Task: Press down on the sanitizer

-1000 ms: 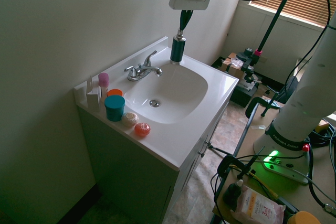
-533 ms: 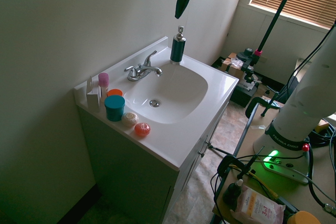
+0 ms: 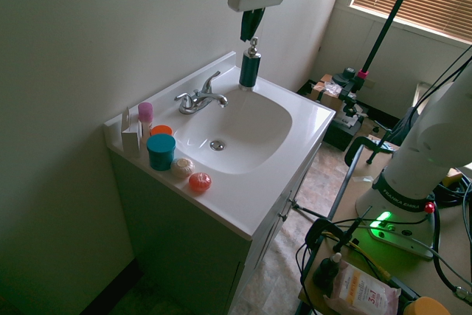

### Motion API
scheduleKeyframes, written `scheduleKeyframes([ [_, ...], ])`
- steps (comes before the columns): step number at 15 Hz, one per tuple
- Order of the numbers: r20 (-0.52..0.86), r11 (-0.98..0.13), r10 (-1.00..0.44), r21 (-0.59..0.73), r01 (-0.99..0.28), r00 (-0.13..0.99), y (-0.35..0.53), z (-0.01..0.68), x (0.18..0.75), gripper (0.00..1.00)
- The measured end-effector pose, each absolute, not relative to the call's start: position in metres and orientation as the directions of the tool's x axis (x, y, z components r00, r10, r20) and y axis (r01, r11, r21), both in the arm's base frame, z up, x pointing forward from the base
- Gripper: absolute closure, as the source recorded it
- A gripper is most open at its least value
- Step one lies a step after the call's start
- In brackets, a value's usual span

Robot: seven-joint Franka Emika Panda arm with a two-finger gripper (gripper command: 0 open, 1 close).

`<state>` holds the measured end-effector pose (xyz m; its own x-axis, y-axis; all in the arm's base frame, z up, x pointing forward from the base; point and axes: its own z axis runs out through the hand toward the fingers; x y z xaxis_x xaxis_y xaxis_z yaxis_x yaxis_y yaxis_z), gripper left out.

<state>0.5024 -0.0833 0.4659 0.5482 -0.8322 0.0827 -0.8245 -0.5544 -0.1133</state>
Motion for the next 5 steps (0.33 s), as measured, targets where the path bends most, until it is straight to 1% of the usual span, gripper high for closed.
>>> scheduleKeyframes([
  [5, 0.068, -0.574, -0.819, -0.088, -0.814, 0.570, -0.069, 0.435, 0.474, 0.00],
])
